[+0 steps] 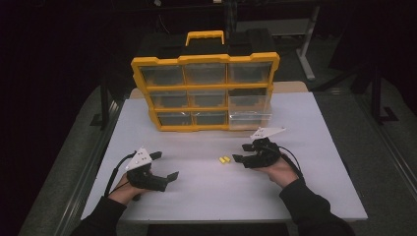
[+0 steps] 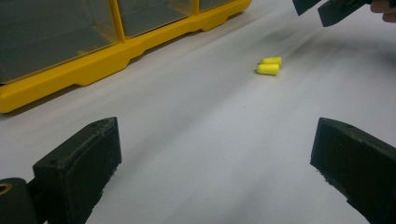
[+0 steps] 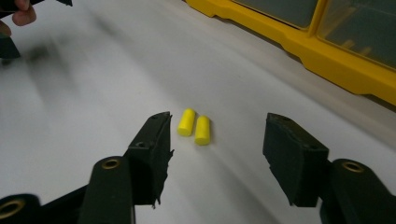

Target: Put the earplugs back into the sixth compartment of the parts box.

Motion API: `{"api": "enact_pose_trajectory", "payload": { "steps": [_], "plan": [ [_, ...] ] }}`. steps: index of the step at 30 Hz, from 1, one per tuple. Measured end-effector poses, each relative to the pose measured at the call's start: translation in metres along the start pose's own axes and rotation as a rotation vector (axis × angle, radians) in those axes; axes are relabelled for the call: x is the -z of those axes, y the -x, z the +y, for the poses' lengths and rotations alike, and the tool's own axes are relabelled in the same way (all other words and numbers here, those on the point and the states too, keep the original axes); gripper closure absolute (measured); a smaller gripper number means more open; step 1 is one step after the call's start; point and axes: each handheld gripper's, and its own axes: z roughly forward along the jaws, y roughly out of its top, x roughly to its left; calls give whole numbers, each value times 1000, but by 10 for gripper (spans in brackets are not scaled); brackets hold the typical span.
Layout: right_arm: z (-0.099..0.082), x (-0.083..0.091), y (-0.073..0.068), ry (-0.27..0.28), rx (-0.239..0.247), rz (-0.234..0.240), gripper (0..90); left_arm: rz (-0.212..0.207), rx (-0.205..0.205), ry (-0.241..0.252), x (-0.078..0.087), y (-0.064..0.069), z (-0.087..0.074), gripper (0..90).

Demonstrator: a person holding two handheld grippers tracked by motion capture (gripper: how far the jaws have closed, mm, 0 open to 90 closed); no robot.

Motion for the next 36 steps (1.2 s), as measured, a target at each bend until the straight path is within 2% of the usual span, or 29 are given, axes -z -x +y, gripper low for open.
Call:
{"api": "enact_pose_trajectory", "payload": {
  "steps": [12, 19, 26, 36],
  "plan": [
    [6, -14, -4, -13, 23, 10, 531, -5, -2, 0, 0, 0, 0, 11],
    [8, -28, -8, -40, 43, 20, 582, -7, -2, 1, 0, 0, 0, 11],
    [8, -39, -7, -68, 32, 30, 657, -12, -1, 4, 0, 0, 0, 11],
    [4, -47, -5, -105, 38, 34, 699, -10, -7, 1, 0, 1, 0, 12]
  ]
}}
